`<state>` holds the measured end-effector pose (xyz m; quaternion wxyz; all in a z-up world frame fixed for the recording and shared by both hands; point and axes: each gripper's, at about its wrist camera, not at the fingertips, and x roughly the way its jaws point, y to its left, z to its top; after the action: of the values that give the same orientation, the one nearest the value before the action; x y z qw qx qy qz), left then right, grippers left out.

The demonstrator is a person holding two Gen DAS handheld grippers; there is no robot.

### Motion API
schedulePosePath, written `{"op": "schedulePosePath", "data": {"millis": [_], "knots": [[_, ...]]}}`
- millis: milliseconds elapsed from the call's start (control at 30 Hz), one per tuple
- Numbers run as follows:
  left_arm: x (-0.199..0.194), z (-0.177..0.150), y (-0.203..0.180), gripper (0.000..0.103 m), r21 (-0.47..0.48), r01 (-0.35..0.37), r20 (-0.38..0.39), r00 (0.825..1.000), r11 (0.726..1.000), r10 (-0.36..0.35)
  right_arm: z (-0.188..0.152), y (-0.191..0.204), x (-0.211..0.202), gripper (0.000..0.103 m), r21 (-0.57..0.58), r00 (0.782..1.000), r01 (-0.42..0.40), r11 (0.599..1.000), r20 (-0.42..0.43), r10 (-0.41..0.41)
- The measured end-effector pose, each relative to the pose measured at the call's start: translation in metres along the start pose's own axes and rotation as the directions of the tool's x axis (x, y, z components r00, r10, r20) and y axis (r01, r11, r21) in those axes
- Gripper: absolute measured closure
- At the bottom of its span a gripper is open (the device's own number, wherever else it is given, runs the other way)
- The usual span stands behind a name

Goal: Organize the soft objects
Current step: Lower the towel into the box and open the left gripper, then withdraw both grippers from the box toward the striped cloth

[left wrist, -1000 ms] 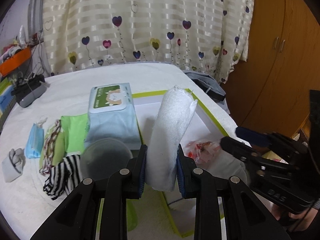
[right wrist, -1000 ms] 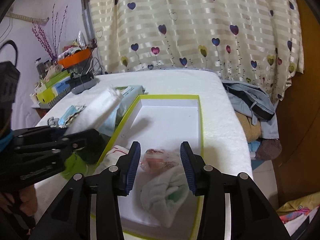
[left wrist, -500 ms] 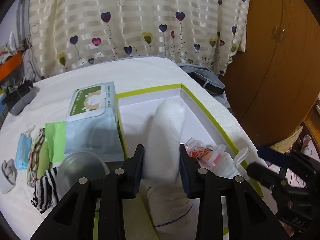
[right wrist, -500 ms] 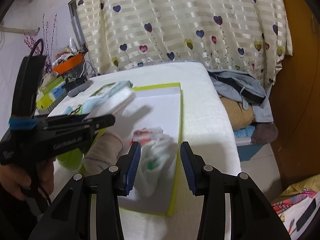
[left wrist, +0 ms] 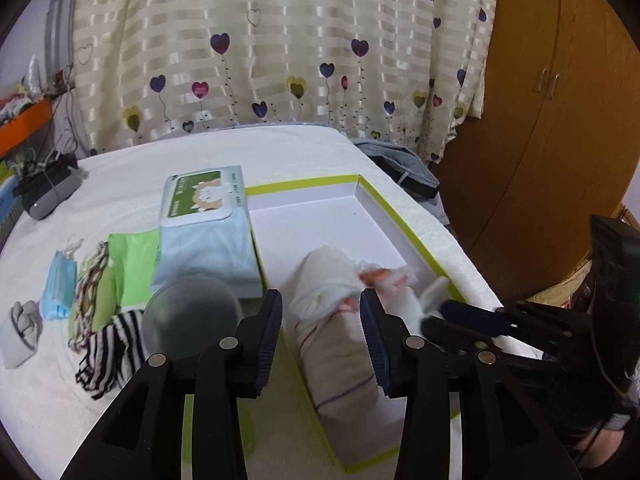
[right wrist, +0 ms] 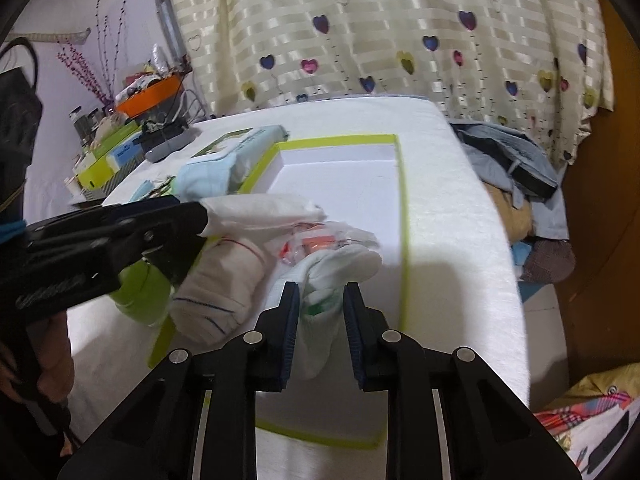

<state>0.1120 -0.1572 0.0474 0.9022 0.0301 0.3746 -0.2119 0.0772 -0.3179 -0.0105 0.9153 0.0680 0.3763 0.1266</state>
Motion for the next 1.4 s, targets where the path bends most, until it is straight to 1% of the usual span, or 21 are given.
{"op": "schedulePosePath", "data": {"millis": [67,133,233,333,400,433,467,500,533,733,867,1167,1400], "knots": [[-0.008,-0.003,0.004,0.064,-0.01,-0.001,0.007,1.0,1.0,0.001,0.0,0.005,0.001,0.079,-0.001,1.0,-0.023,1.0,-0.003,0.023],[-0.014,-0.006,0.009,0.064,-0.018,-0.005,0.014,1.0,1.0,0.005,-0.002,0.01,0.0,0.079,-0.011,1.0,-0.029,1.0,-0.008,0.029],[-0.024,-0.011,0.016,0.064,-0.029,-0.009,0.024,1.0,1.0,0.01,-0.005,0.012,-0.006,0.079,0.003,1.0,-0.005,1.0,-0.004,0.005],[-0.033,-0.015,0.021,0.064,-0.034,-0.016,0.032,0.999,0.999,0.017,-0.007,0.016,-0.016,0.079,-0.003,0.999,0.041,0.999,0.014,-0.041],[-0.039,-0.019,0.023,0.064,-0.039,-0.014,0.038,0.999,0.999,0.016,-0.009,0.021,-0.025,0.075,-0.008,0.998,0.056,0.998,0.032,-0.056],[-0.042,-0.021,0.024,0.064,-0.04,-0.015,0.041,0.999,0.999,0.017,-0.009,0.023,-0.028,0.068,-0.01,0.997,0.062,0.998,0.039,-0.061],[-0.045,-0.023,0.026,0.064,-0.042,-0.015,0.044,0.999,0.999,0.017,-0.009,0.025,-0.032,0.058,-0.012,0.997,0.068,0.998,0.047,-0.068],[-0.047,-0.025,0.026,0.064,-0.043,-0.015,0.046,0.999,0.999,0.017,-0.01,0.029,-0.037,0.054,-0.016,0.996,0.074,0.997,0.058,-0.073],[-0.05,-0.027,0.027,0.064,-0.046,-0.016,0.048,0.999,0.999,0.018,-0.011,0.032,-0.041,0.052,-0.021,0.995,0.075,0.997,0.069,-0.073],[-0.063,-0.041,0.037,0.064,-0.073,-0.036,0.058,0.998,0.997,0.04,-0.01,0.05,-0.056,0.052,-0.05,0.991,0.077,0.996,0.109,-0.071],[-0.072,-0.048,0.045,0.064,-0.093,-0.053,0.067,0.996,0.994,0.059,-0.009,0.063,-0.062,0.052,-0.069,0.99,0.058,0.996,0.129,-0.049],[-0.085,-0.061,0.064,0.064,-0.139,-0.09,0.075,0.992,0.986,0.101,-0.013,0.089,-0.064,0.052,-0.11,0.991,0.031,0.993,0.135,-0.016],[-0.091,-0.066,0.073,0.064,-0.161,-0.102,0.078,0.99,0.982,0.116,-0.014,0.104,-0.063,0.052,-0.137,0.991,0.011,0.99,0.131,0.008]]}}
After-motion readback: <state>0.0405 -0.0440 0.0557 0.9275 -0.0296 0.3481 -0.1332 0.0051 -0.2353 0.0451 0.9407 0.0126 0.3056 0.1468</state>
